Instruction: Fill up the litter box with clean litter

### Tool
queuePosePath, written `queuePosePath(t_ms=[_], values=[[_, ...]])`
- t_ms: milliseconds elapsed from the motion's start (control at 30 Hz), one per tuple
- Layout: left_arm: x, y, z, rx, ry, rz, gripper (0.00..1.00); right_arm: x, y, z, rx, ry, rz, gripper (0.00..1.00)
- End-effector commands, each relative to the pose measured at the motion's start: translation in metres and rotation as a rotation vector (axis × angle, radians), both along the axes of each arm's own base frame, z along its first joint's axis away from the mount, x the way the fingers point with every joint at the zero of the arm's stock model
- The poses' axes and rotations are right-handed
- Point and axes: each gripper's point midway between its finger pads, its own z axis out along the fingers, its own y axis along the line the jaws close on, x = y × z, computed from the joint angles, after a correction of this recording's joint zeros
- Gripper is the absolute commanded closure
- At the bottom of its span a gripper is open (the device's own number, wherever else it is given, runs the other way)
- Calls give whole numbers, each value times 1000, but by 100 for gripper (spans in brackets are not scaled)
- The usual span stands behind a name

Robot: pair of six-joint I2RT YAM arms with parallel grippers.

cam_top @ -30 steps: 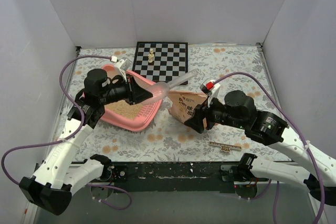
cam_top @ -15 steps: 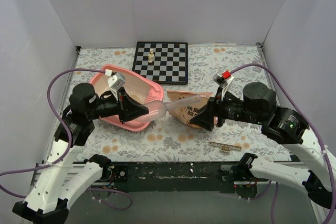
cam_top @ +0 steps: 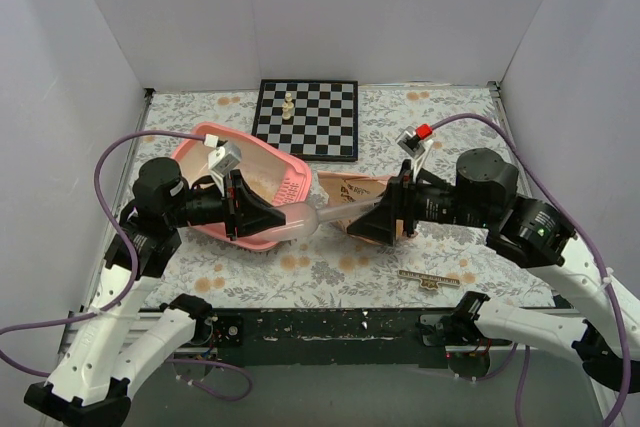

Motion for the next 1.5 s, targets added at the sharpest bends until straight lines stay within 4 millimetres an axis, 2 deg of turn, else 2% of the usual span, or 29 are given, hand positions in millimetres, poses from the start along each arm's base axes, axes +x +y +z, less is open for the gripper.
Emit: queuePosePath(t_ms=[0,200,333,567,1033,1233,1400,1467], values=[[-9,-1,5,-22,-21,-41,100,-1,19,24,107,-7,62,19],[-11,-1,6,-25,-26,-45,100,-2,33,20,112,43,113,24],[-9,-1,7,-23,-32,-33,100,-4,36,19,106,64,133,34],[-4,-3,10,-10,-50,-30,100,-5,29,16,80,68,122,51],[1,-8,0,42,-46,-29,100,-5,22,21,68,46,114,55],[0,-9,-2,46,-43,-37,100,-4,21,23,73,46,109,62],[0,-9,-5,50,-35,-41,100,-5,19,28,90,36,109,63],[0,-10,-5,51,-35,-41,100,-5,18,30,94,33,106,60]])
